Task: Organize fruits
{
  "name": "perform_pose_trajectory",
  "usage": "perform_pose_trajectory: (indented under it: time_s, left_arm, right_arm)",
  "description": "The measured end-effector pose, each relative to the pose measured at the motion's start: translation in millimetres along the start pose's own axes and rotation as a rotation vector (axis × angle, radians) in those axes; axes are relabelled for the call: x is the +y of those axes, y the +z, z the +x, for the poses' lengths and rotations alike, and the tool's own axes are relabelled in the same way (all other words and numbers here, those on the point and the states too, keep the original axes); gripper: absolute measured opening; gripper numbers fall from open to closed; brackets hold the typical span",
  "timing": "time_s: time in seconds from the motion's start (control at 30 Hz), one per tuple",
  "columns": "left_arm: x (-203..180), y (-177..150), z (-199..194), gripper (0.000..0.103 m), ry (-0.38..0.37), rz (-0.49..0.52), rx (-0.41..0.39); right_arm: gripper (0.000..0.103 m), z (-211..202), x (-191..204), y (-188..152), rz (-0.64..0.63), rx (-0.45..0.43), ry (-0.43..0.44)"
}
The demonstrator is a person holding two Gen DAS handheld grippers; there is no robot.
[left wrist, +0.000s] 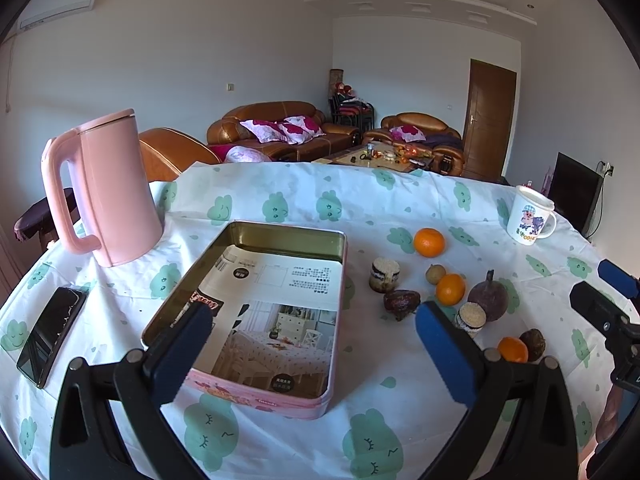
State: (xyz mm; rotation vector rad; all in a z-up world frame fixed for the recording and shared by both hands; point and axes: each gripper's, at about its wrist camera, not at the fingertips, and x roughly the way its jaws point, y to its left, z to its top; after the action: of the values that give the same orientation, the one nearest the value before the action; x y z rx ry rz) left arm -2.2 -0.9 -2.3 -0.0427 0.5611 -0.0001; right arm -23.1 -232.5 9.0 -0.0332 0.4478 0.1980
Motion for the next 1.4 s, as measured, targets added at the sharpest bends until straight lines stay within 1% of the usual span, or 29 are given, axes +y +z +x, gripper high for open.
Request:
perform_pose_trajectory:
  time_s: [1.1, 1.3, 1.4]
  left_arm:
    - [0, -1, -1, 0.103, -0.002, -0.003, 0.006]
    - [1, -13, 0, 0.103, -0.004, -0.001, 0.012]
    - [-5, -21, 9, 0.103, -0.005, 0.006, 0.022]
  right_arm:
    - [0.102, 4, -5, -8, 0.012, 0.013, 0.001]
    - [0.102, 5, -9, -9, 0.018, 0.022, 0.000]
    - [0.102, 8, -13, -10, 0.027, 0.031, -0.001]
